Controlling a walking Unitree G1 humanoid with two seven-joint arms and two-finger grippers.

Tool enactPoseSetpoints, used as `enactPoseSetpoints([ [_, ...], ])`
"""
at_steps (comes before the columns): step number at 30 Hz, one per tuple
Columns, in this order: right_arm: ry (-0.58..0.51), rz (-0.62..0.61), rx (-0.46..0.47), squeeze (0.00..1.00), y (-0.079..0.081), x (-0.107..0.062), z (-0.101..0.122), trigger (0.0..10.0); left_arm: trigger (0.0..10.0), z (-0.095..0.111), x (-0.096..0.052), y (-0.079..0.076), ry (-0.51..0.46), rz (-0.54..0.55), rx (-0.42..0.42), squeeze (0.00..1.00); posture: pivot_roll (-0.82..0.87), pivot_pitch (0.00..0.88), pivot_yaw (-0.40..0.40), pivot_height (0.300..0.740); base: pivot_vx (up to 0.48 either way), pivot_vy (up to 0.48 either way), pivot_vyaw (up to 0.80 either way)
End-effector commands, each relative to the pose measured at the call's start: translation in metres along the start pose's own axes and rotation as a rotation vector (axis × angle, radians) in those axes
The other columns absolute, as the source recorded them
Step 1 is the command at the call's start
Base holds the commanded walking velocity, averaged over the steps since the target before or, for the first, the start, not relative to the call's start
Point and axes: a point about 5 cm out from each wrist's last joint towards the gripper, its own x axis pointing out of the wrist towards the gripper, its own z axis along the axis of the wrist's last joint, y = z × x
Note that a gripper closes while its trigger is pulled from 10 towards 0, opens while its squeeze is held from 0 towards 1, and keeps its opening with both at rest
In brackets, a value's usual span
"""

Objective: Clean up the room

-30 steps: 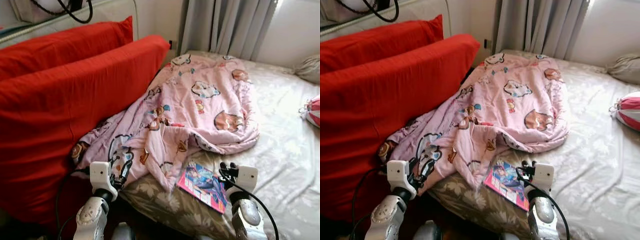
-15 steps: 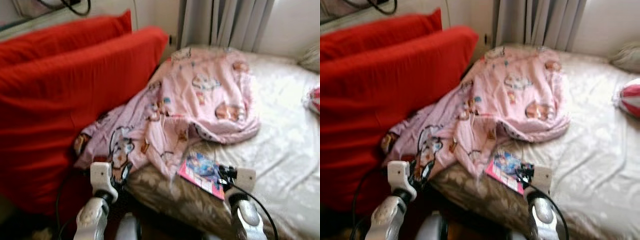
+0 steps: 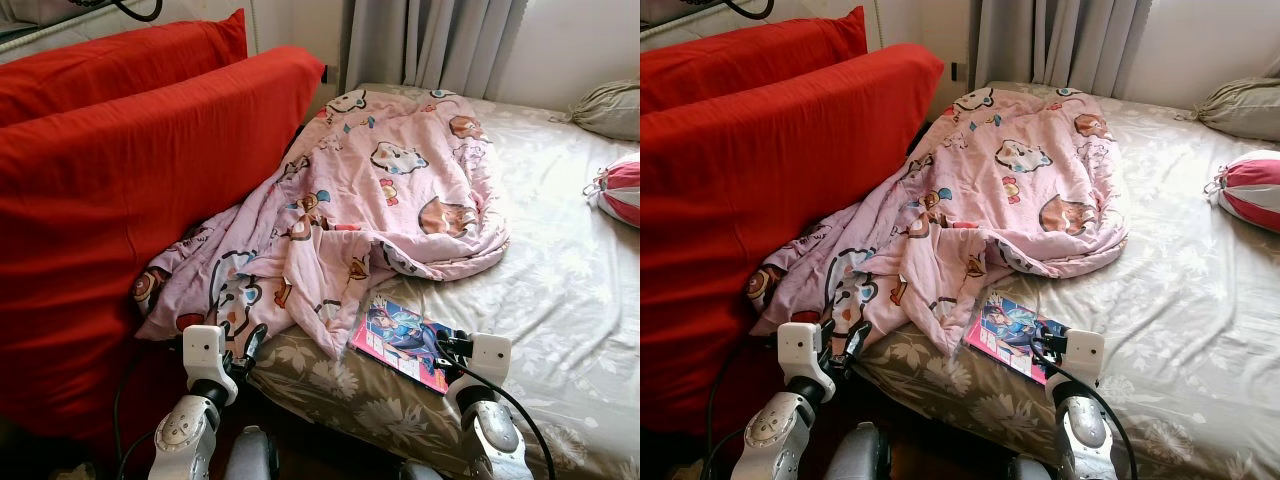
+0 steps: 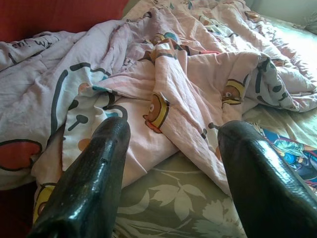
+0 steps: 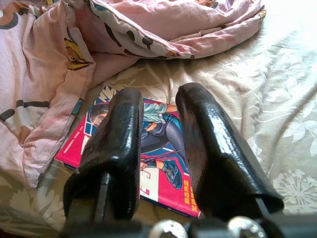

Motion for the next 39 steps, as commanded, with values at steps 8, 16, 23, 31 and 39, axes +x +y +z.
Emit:
enactPoseSetpoints([
  [8, 0.010, 0.001, 0.002, 0.00, 0.0006, -0.0008, -0.0021, 10.0, 10.0, 0.0021, 0.0002, -0.0008, -0.006, -0.006, -0.001, 0.00, 0.07, 0.070, -0.025, 0.636, 0.000, 0.000, 0.00],
  [16, 0.000, 0.012, 0.010, 0.00, 0.0025, -0.0006, -0.0012, 10.0, 10.0, 0.0009, -0.0005, -0.0012, -0.002, -0.006, -0.003, 0.00, 0.07, 0.066, -0.026, 0.621, 0.000, 0.000, 0.00],
  [23, 0.003, 0.007, 0.011, 0.00, 0.0019, -0.0005, -0.0014, 10.0, 10.0, 0.0009, -0.0010, 0.0006, -0.004, 0.003, -0.001, 0.00, 0.07, 0.066, -0.027, 0.621, 0.000, 0.000, 0.00],
  [31, 0.006, 0.007, 0.001, 0.00, 0.0024, -0.0003, -0.0016, 10.0, 10.0, 0.0002, -0.0011, 0.0006, 0.000, 0.002, -0.001, 0.00, 0.07, 0.070, -0.026, 0.621, 0.000, 0.000, 0.00],
  [39, 0.008, 0.009, -0.007, 0.00, 0.0023, 0.0005, -0.0010, 10.0, 10.0, 0.0008, -0.0004, 0.0009, -0.002, 0.007, -0.002, 0.00, 0.08, 0.071, -0.028, 0.621, 0.000, 0.000, 0.00],
])
